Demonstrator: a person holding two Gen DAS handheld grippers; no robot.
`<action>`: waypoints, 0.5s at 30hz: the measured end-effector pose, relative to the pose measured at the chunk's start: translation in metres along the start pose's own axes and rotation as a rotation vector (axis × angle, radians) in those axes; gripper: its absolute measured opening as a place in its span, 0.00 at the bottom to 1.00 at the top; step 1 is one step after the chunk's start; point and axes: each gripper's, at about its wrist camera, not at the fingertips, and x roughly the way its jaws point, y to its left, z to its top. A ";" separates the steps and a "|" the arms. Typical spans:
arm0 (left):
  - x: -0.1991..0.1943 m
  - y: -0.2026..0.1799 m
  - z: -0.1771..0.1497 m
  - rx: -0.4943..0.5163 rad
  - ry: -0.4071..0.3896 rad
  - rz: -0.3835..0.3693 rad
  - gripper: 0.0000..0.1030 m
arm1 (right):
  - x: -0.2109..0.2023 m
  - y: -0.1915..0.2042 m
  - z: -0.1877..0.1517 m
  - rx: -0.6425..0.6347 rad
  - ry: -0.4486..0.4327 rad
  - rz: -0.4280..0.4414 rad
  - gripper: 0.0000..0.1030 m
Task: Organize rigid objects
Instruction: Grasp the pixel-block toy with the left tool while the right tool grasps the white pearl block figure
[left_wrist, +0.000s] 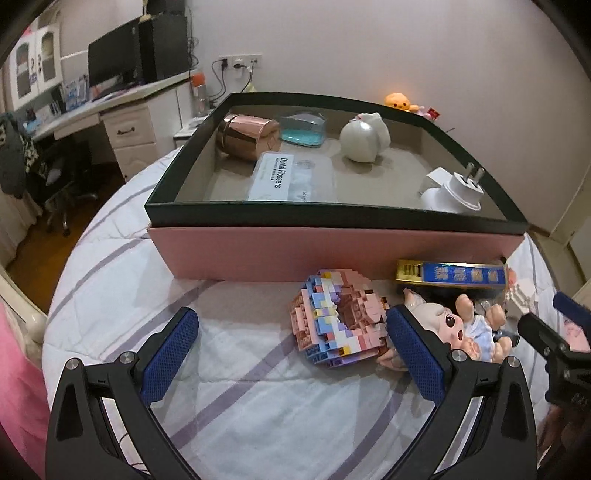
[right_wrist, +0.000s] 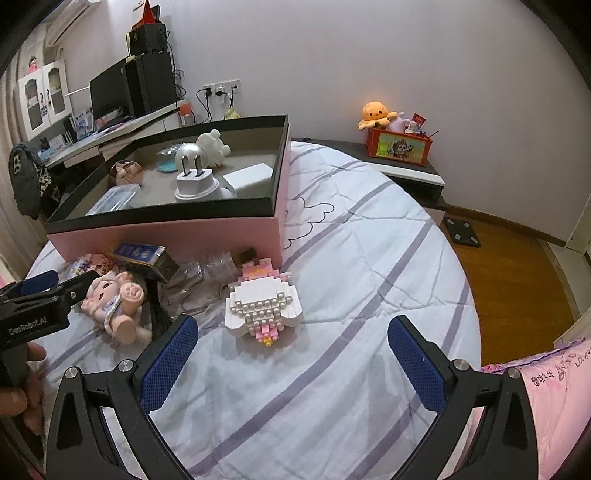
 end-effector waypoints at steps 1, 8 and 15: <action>0.000 0.000 0.000 0.000 0.002 -0.002 1.00 | 0.001 0.000 0.000 -0.002 0.003 0.001 1.00; -0.001 -0.002 -0.001 0.027 0.014 -0.023 1.00 | 0.006 0.001 0.002 -0.017 0.014 -0.004 1.00; 0.005 -0.001 0.001 -0.005 0.032 -0.089 0.98 | 0.013 0.000 0.008 -0.034 0.012 -0.005 0.91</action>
